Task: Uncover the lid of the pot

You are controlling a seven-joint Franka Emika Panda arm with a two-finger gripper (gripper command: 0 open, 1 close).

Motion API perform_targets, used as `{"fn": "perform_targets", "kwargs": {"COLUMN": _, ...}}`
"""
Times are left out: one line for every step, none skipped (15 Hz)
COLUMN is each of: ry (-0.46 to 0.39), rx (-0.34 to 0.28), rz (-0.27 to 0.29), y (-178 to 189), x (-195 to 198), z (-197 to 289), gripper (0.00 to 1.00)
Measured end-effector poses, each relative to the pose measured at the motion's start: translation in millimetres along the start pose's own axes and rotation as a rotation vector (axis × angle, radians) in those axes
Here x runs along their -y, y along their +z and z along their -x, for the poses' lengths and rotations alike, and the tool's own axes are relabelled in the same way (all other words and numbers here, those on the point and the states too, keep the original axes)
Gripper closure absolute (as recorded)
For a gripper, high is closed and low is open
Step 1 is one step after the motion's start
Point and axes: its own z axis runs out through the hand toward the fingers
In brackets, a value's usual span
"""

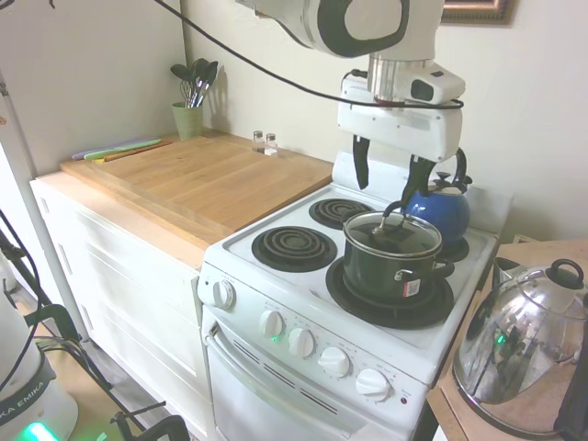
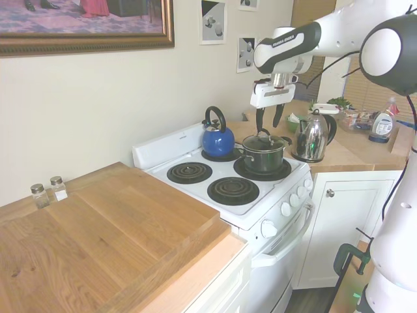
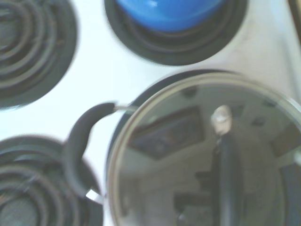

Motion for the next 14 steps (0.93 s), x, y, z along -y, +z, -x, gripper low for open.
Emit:
{"fn": "perform_targets", "kwargs": {"ry": 0.004, "rx": 0.001, "rz": 0.005, "y": 5.3, "x": 1.3, "z": -1.8, "gripper": 1.00}}
{"fn": "perform_targets", "kwargs": {"ry": 0.007, "rx": 0.001, "rz": 0.008, "y": 9.2, "x": 2.3, "z": -3.7, "gripper": 1.00}}
{"fn": "perform_targets", "kwargs": {"ry": 0.008, "rx": 0.001, "rz": 0.011, "y": 12.2, "x": 2.9, "z": -5.5, "gripper": 1.00}}
{"fn": "perform_targets", "kwargs": {"ry": 0.010, "rx": 0.002, "rz": 0.014, "y": 14.9, "x": 3.1, "z": -6.8, "gripper": 1.00}}
{"fn": "perform_targets", "kwargs": {"ry": 0.011, "rx": 0.002, "rz": 0.016, "y": 17.2, "x": 2.9, "z": -8.0, "gripper": 1.00}}
{"fn": "perform_targets", "kwargs": {"ry": 0.012, "rx": 0.001, "rz": 0.017, "y": 18.1, "x": 3.2, "z": -8.5, "gripper": 1.00}}
{"fn": "perform_targets", "kwargs": {"ry": 0.013, "rx": 0.001, "rz": 0.017, "y": 18.4, "x": 3.4, "z": -9.1, "gripper": 1.00}}
{"fn": "perform_targets", "kwargs": {"ry": 0.013, "rx": -0.001, "rz": 0.018, "y": 18.3, "x": 3.5, "z": -9.9, "gripper": 1.00}}
{"fn": "perform_targets", "kwargs": {"ry": 0.015, "rx": -0.002, "rz": 0.018, "y": 18.0, "x": 3.0, "z": -10.9, "gripper": 1.00}}
{"fn": "perform_targets", "kwargs": {"ry": 0.017, "rx": -0.004, "rz": 0.017, "y": 18.1, "x": 2.2, "z": -11.7, "gripper": 1.00}}
{"fn": "perform_targets", "kwargs": {"ry": 0.017, "rx": -0.006, "rz": 0.017, "y": 18.0, "x": 1.8, "z": -12.2, "gripper": 1.00}}
{"fn": "perform_targets", "kwargs": {"ry": 0.018, "rx": -0.007, "rz": 0.017, "y": 17.5, "x": 1.7, "z": -12.5, "gripper": 1.00}}
{"fn": "perform_targets", "kwargs": {"ry": 0.018, "rx": -0.008, "rz": 0.016, "y": 17.2, "x": 1.6, "z": -12.7, "gripper": 1.00}}
{"fn": "perform_targets", "kwargs": {"ry": 0.019, "rx": -0.008, "rz": 0.016, "y": 17.2, "x": 1.4, "z": -13.0, "gripper": 1.00}}
